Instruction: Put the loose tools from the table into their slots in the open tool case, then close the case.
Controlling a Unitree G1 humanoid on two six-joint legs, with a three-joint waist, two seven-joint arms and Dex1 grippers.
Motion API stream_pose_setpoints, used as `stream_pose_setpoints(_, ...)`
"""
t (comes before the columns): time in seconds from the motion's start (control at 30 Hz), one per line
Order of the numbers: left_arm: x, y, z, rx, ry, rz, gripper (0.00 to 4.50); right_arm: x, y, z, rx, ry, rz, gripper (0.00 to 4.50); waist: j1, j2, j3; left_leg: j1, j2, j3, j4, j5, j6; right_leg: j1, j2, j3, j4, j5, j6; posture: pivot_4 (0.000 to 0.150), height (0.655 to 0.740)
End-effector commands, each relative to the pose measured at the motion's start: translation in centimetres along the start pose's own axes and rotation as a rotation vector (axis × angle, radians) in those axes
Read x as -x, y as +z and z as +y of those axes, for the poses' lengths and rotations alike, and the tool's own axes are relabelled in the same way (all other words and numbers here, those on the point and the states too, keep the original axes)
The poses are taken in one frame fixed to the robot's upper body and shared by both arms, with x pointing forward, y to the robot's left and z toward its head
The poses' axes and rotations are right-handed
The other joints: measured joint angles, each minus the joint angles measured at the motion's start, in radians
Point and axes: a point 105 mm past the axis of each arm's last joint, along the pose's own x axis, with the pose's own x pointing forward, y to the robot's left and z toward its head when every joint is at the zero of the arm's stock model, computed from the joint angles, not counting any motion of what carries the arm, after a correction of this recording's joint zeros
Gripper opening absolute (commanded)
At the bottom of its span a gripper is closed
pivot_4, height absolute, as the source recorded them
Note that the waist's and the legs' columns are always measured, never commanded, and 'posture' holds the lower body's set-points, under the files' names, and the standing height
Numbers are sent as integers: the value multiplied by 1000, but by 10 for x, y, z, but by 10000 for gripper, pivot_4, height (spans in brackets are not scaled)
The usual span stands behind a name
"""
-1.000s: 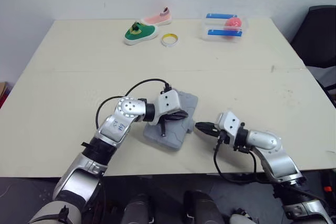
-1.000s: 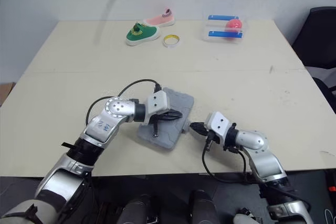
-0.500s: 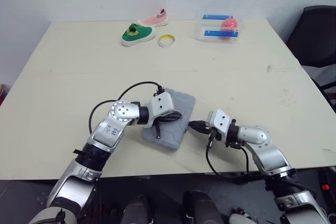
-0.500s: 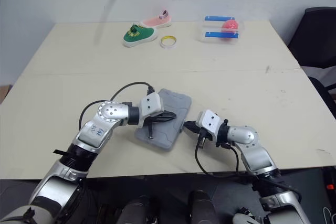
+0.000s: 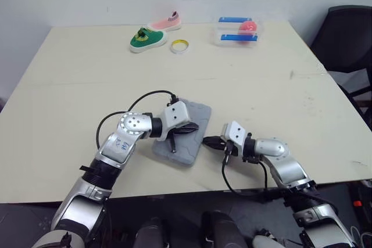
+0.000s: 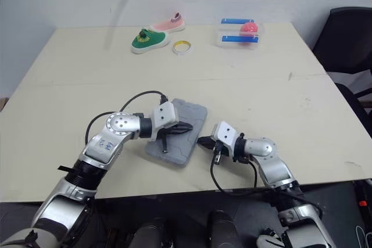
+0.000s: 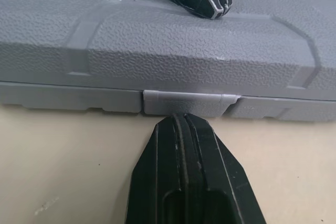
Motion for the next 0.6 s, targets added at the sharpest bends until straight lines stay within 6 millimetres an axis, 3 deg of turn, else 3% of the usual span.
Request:
stream_pose_setpoints(0.03,-7,-54,-30,139,-96,138,463,-6,12,0,78,41,-25,0,-1,0,0,4,0,0,-1,-1,0,4,0,1,0,-1,-1,1500,7400)
stream_pose_setpoints(0.1,-7,-51,-30,130,-98,118,463,-5,16,-3,83,32,-39,0,-3,0,-1,11,1,0,-3,-7,-2,11,0,4,-2,-2,-4,1500,7400)
stream_pose_setpoints(0.17,-2,-36,-22,92,-64,23,463,4,23,-7,88,21,-72,0,-3,0,-1,11,1,-1,-6,-7,-2,11,0,4,-2,-3,-4,1500,7400)
stream_pose_setpoints(0.27,26,-5,-2,39,25,-174,463,31,33,-11,166,24,-98,0,-4,3,1,10,1,0,-7,-2,-5,8,0,5,-2,-3,-5,1500,7400)
stream_pose_setpoints(0.37,60,14,10,-8,94,-304,463,55,41,-16,208,5,-126,0,-2,4,6,9,1,1,-10,-1,-5,7,0,5,-3,-3,-5,1500,7400)
stream_pose_setpoints(0.5,98,17,22,-18,193,-348,463,85,42,-18,281,24,-113,0,2,3,8,8,1,1,-10,-1,-5,5,0,5,-3,-3,-5,1500,7400)
stream_pose_setpoints(0.6,138,6,27,12,286,-317,463,118,53,-37,198,-48,-79,0,10,3,10,8,0,1,-10,-1,-5,5,0,5,-4,-3,-5,1500,7400)
